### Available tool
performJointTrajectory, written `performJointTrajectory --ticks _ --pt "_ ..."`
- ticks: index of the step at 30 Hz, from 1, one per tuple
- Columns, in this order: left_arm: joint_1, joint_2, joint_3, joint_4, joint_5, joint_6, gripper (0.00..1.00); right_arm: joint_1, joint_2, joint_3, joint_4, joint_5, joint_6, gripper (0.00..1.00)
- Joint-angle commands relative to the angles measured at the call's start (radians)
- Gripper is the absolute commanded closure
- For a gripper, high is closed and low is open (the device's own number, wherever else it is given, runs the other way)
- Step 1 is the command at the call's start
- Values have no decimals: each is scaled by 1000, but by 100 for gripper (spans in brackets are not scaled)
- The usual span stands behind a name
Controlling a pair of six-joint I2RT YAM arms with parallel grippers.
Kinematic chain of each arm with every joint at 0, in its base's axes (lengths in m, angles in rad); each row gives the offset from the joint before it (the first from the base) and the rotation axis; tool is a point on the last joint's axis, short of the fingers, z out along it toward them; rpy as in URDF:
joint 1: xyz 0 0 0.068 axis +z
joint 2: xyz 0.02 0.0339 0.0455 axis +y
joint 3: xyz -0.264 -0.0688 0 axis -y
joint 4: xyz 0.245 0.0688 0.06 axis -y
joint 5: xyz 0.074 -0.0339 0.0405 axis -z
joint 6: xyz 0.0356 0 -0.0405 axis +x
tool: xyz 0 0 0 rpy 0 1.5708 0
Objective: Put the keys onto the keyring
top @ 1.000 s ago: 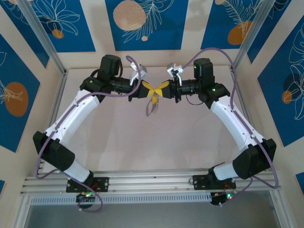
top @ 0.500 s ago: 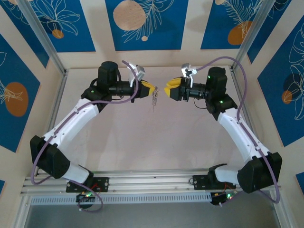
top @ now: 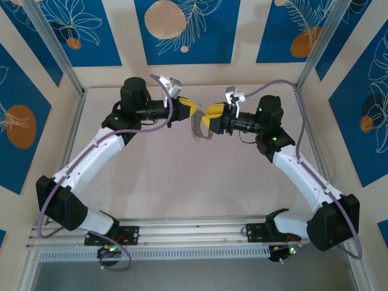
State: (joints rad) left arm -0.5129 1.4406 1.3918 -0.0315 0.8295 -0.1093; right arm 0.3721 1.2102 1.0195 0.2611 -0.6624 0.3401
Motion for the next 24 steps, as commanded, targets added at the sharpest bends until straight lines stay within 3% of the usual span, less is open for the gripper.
performJointTrajectory --ticks 1,7,17,24 --pt "-6 -32 -4 56 21 -24 100 14 9 0 1 50 -34 48" --pt "-6 -38 -6 60 26 -25 100 8 8 -2 19 31 -20 48" --pt "-6 -53 -36 77 58 -24 100 -105 -38 -4 150 -90 126 48" --pt "-5 -55 -53 141 96 -66 100 -90 35 47 168 -199 157 49"
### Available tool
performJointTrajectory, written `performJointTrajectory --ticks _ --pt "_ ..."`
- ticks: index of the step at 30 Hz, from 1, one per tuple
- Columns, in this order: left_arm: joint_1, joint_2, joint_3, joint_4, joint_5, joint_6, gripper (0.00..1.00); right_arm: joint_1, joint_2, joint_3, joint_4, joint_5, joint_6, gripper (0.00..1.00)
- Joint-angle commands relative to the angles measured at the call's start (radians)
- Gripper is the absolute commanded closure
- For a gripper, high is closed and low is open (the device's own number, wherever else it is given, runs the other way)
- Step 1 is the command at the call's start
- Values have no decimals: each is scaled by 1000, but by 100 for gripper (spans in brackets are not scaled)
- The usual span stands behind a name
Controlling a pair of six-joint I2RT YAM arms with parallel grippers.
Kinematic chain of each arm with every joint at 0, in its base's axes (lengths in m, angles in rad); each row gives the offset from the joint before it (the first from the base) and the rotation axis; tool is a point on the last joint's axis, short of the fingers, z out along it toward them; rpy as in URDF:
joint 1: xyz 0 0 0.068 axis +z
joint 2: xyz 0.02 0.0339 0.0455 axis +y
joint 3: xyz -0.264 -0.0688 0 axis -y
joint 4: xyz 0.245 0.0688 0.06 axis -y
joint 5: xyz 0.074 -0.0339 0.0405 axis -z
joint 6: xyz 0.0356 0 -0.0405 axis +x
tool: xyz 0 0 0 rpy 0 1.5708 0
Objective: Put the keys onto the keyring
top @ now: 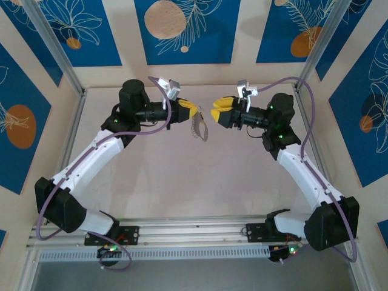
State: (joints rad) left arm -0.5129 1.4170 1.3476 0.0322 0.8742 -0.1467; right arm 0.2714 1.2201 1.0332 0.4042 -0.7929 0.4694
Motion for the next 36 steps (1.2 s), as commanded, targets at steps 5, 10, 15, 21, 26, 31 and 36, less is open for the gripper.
performJointTrajectory --ticks 5,10,15,21,26,31,36 --pt "-6 -33 -7 92 55 -45 100 33 40 32 35 -75 26 51" --pt "-6 -32 -4 105 66 -57 100 52 48 33 36 -75 20 54" --pt "-6 -28 -2 109 71 -61 100 64 57 43 38 -72 18 61" --pt "-6 -27 -4 110 81 -65 100 70 73 56 41 -69 21 72" --pt "-6 -26 -8 119 101 -70 100 73 87 65 69 -76 46 86" --pt "-6 -30 -14 133 101 -77 100 75 88 62 67 -82 50 100" --pt "-5 -38 -25 165 94 -92 100 74 76 40 58 -75 46 100"
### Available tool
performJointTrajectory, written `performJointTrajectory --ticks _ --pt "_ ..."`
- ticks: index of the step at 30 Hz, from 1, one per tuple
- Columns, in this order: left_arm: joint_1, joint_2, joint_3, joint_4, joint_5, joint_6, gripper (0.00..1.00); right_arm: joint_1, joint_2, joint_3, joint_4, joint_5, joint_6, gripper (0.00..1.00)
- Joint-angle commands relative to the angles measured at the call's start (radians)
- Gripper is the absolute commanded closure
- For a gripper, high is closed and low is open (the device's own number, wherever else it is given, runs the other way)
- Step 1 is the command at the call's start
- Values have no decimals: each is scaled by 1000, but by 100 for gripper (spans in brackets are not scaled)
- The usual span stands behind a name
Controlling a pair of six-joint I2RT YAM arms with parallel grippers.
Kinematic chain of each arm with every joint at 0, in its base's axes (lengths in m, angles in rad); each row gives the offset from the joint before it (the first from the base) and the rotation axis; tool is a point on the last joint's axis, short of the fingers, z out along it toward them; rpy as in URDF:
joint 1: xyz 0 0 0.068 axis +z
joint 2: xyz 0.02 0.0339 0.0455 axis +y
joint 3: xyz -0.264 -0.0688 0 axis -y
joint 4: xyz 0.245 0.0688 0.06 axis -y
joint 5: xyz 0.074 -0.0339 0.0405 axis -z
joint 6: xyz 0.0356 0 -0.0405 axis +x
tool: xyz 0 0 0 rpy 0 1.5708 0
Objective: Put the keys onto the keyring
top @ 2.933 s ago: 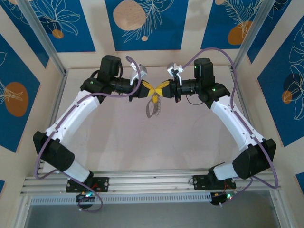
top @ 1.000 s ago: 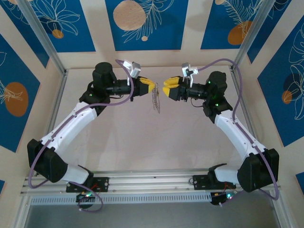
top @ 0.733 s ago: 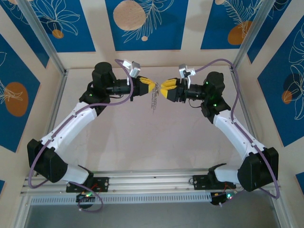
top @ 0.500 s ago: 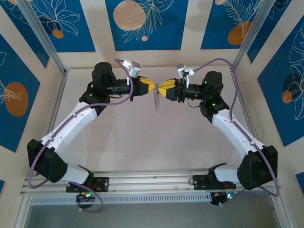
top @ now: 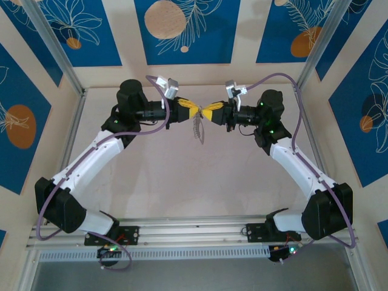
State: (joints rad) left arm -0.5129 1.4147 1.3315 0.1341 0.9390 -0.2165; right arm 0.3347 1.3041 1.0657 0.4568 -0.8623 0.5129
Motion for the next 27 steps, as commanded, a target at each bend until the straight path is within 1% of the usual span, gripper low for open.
performJointTrajectory --ticks 1,5,10,15,20,23,27 --pt "-6 -37 -11 72 29 -28 100 13 -10 1 5 -6 4 100" --pt "-5 -37 -12 103 29 -50 100 46 -3 -16 4 -4 -1 100" --pt "-6 -34 -17 123 25 -62 100 105 20 9 -82 7 -69 100" --pt "-6 -40 -24 130 21 -63 100 85 20 9 -116 8 -78 100" --pt "-5 -42 -38 148 23 -74 100 63 8 -11 -76 9 -39 100" --pt "-6 -39 -44 170 26 -92 100 74 8 -6 -63 13 -24 100" --pt "-7 -38 -63 202 24 -114 100 105 17 19 -98 17 -45 100"
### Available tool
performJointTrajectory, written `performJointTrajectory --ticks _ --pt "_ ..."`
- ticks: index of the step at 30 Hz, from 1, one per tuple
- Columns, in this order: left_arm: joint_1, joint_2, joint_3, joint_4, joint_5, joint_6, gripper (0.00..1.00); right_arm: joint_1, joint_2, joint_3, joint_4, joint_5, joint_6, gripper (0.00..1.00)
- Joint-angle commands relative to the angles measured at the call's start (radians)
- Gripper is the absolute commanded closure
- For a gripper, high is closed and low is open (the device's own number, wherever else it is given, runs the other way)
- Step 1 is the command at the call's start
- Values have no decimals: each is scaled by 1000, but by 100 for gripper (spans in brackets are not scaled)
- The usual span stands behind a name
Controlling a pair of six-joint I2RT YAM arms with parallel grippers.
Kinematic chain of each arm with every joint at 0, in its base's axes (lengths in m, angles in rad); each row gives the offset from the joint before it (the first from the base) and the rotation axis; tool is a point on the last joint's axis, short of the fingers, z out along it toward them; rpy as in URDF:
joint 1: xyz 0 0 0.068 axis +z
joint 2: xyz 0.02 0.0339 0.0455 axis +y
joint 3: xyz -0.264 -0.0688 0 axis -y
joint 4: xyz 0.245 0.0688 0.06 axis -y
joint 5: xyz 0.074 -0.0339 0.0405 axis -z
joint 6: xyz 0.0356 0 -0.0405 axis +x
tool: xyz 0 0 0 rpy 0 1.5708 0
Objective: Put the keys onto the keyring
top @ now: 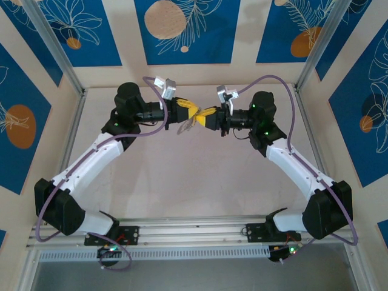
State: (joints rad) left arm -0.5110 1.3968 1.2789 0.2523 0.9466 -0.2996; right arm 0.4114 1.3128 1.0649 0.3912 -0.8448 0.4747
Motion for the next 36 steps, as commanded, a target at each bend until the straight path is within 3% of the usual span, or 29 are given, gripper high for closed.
performJointTrajectory --ticks 1,2,6,8,13,22,29,36 --pt "-9 -22 -17 95 14 -37 100 34 12 29 -49 -2 -15 100" --pt "-9 -24 -21 107 10 -47 100 36 15 39 -78 -1 -26 98" --pt "-9 -31 -46 161 -19 -83 100 10 -4 49 -231 27 -118 62" --pt "-9 -37 -57 190 -23 -101 100 -35 -23 19 -254 44 -116 55" --pt "-8 -36 -82 279 -25 -170 100 -119 -92 -88 -112 32 -9 52" --pt "-9 -19 -113 406 -41 -261 100 -129 -172 -74 16 131 54 52" --pt "-9 -2 -143 555 -67 -366 100 -120 -125 -50 229 149 179 52" --pt "-9 18 -150 625 -71 -421 100 -73 -59 -10 309 136 219 52"
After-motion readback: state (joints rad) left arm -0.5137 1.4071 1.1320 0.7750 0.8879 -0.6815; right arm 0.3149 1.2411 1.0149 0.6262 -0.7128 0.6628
